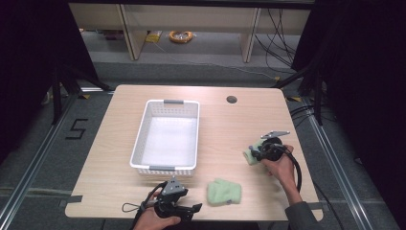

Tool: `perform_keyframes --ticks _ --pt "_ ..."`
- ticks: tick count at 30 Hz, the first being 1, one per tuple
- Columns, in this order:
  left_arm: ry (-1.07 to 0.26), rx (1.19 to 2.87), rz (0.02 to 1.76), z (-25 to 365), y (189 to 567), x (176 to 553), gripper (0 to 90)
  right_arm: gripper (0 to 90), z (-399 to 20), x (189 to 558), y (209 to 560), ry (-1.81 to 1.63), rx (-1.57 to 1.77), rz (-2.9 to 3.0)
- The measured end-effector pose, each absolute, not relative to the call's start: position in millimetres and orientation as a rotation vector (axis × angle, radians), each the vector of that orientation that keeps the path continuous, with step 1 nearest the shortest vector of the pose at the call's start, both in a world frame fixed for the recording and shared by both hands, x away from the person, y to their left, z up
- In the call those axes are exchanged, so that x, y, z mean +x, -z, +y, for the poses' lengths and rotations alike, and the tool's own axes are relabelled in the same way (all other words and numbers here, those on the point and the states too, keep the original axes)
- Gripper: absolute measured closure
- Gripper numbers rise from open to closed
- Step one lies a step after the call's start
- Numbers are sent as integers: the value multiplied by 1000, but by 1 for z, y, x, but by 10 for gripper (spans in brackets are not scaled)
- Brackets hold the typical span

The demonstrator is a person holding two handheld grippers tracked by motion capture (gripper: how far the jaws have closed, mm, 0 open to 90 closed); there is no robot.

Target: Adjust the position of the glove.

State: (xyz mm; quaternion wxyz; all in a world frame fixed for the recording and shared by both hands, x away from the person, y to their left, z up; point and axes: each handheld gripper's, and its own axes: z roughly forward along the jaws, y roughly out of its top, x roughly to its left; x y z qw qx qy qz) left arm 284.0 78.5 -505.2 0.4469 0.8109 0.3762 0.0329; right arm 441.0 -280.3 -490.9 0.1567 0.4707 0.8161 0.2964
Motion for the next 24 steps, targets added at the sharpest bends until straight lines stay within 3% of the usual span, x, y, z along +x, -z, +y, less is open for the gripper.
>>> perform_keyframes --ticks 4,8,24 --pt "-86 2021 927 79 505 284 258 680 -279 439 492 -884 1390 2324" --pt "-82 2014 931 78 506 284 258 827 -282 439 493 -911 1346 2328" --pt "-83 2009 935 80 505 285 260 877 -289 429 469 -1007 1278 2306"
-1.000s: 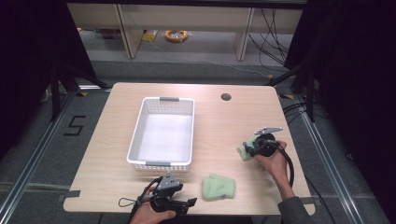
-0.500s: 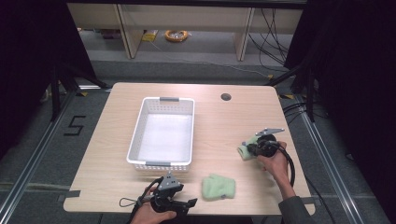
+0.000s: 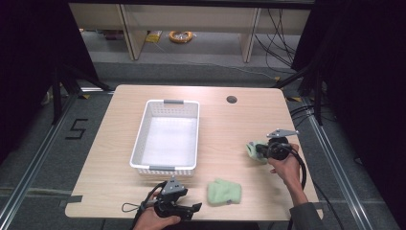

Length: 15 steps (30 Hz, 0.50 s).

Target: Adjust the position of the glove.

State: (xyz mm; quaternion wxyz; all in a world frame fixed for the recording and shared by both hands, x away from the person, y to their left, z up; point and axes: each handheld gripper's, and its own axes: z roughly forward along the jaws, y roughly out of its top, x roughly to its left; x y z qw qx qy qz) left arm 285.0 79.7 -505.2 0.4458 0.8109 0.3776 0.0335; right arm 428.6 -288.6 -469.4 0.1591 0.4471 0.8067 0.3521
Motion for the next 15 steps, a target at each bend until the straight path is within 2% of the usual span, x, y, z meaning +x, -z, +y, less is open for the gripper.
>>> perform_keyframes --ticks 8,15 --pt "-91 2004 955 80 505 285 260 881 -287 411 443 -1119 1182 2294" --pt "-93 1997 959 82 505 286 260 881 -266 385 419 -1205 1070 2324"
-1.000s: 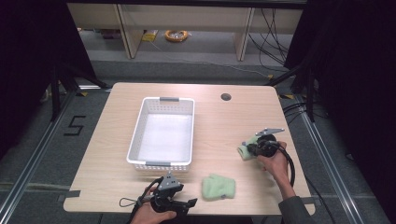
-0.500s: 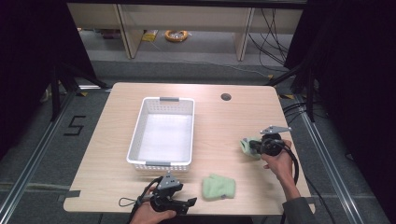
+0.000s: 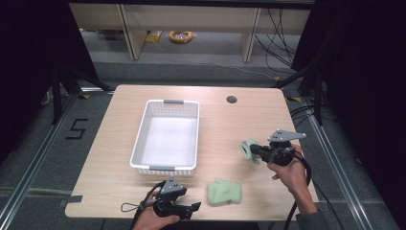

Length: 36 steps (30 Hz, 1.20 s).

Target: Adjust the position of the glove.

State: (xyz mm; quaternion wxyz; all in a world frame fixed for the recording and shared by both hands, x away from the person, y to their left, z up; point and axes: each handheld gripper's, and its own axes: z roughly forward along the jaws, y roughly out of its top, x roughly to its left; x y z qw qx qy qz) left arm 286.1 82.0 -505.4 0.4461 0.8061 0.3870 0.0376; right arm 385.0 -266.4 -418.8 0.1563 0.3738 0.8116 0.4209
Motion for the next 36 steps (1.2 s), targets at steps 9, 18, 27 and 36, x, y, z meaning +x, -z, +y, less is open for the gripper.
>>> perform_keyframes --ticks 9,18,27,36 --pt "-88 1984 965 84 504 288 260 881 -231 355 410 -1252 862 2432" --pt "-99 1982 967 85 505 289 256 880 -192 335 428 -1200 687 2581" --pt "-94 1974 973 86 505 289 255 877 -171 327 459 -1119 574 2736" --pt "-93 1980 971 87 504 290 255 775 -175 310 472 -1085 660 2759"
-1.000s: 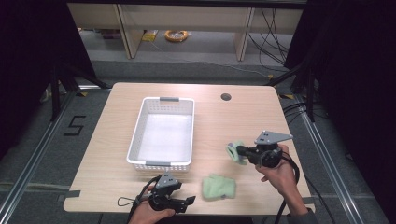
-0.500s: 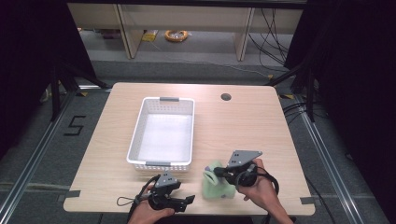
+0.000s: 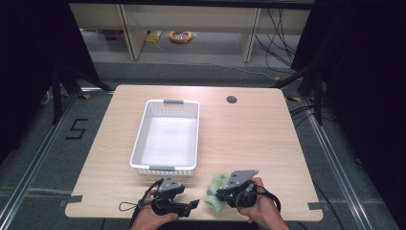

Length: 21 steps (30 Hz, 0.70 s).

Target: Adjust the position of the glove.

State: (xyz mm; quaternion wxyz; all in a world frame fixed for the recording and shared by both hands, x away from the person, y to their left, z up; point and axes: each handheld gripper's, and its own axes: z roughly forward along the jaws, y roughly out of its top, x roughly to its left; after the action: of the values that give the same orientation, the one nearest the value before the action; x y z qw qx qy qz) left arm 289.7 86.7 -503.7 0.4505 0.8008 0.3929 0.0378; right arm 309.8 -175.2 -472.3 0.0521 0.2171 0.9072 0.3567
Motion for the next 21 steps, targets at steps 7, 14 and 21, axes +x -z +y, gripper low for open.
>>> perform_keyframes --ticks 7,14,21 --pt "-105 1966 978 86 499 290 263 634 -189 302 461 -1097 806 2689" --pt "-38 1947 917 71 482 298 342 599 -220 307 466 -1062 1074 2594" --pt "63 1997 919 50 487 312 427 598 -217 315 476 -1051 1112 2639"
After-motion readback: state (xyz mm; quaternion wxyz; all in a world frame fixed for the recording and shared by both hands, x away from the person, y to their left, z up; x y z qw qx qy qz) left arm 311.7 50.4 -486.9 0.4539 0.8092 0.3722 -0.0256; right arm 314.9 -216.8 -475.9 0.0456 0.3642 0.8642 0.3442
